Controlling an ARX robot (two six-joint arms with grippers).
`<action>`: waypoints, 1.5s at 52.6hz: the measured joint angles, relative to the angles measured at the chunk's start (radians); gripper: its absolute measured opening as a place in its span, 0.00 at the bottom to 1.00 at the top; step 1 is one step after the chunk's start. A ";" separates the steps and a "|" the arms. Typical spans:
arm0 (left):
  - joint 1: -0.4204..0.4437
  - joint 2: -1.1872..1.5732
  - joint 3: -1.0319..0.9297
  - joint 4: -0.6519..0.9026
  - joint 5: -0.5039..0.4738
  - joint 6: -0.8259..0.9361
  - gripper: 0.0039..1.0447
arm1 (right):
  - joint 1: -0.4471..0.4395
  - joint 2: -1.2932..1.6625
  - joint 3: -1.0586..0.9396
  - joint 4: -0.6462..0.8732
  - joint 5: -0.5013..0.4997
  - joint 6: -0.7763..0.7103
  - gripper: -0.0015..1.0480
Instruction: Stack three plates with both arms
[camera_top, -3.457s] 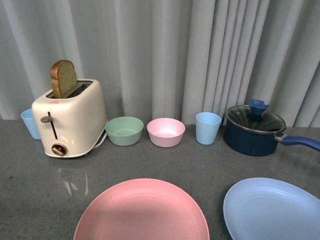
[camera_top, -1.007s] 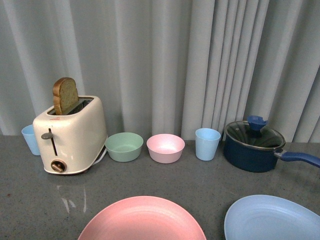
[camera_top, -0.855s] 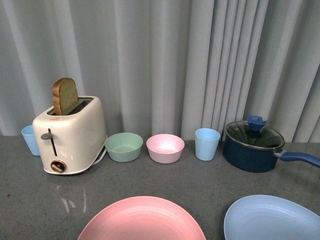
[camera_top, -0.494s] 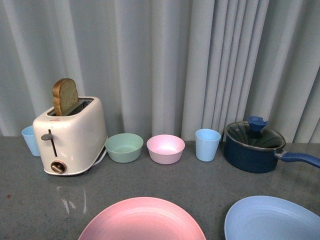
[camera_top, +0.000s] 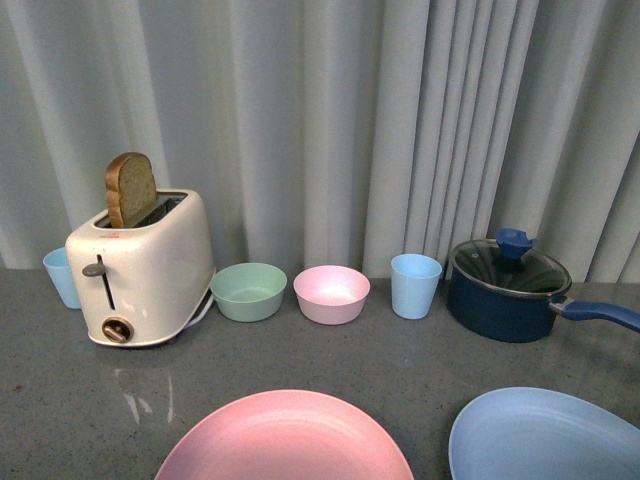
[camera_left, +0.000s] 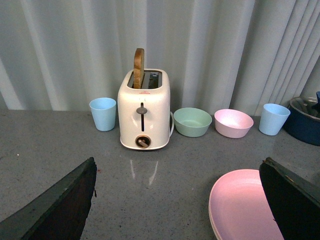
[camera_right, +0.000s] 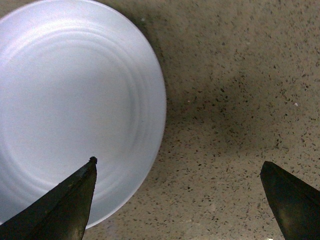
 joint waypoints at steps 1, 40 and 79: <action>0.000 0.000 0.000 0.000 0.000 0.000 0.94 | 0.001 0.007 0.002 0.002 0.002 0.003 0.93; 0.000 0.000 0.000 0.000 0.000 0.000 0.94 | 0.125 0.281 0.174 0.047 0.089 0.100 0.93; 0.000 0.000 0.000 0.000 0.000 0.000 0.94 | 0.201 0.379 0.282 -0.029 0.151 0.097 0.63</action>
